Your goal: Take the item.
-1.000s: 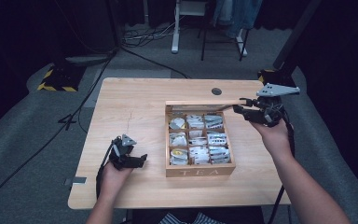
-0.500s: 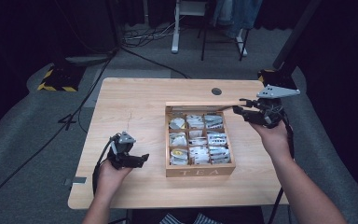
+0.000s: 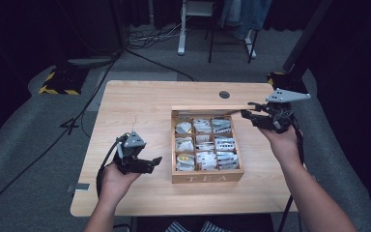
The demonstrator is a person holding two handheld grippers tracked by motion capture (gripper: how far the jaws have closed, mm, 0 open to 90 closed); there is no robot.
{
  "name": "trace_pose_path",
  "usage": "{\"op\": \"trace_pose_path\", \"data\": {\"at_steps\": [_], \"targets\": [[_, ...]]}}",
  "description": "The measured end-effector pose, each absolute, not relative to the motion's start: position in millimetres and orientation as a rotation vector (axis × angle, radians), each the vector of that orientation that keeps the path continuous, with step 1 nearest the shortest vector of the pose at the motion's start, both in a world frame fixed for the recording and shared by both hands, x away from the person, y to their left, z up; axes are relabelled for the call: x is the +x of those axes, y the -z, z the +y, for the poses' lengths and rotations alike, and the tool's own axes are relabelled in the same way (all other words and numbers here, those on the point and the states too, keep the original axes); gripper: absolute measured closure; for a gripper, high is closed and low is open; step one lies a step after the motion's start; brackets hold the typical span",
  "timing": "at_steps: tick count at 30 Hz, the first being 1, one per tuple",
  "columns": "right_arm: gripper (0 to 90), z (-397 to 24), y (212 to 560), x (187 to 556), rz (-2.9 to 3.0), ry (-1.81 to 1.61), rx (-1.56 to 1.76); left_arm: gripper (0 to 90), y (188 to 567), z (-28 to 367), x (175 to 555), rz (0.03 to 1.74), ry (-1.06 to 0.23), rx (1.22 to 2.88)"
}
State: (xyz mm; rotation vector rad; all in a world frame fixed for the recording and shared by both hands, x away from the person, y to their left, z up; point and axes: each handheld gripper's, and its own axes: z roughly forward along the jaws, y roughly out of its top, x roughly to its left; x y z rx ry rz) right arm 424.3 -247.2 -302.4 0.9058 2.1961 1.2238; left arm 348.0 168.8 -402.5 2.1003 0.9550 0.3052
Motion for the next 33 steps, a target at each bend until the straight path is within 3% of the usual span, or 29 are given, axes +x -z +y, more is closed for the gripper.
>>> {"op": "trace_pose_path", "data": {"at_steps": [12,33], "targets": [[57.0,-246,302,424,2.193,-1.215,0.905,21.1,381,133,350,0.833,-0.259,2.102],[56.9,-247,303,423,2.191,-1.219,0.907,23.4,376,64,363,0.715,-0.177,2.107]]}}
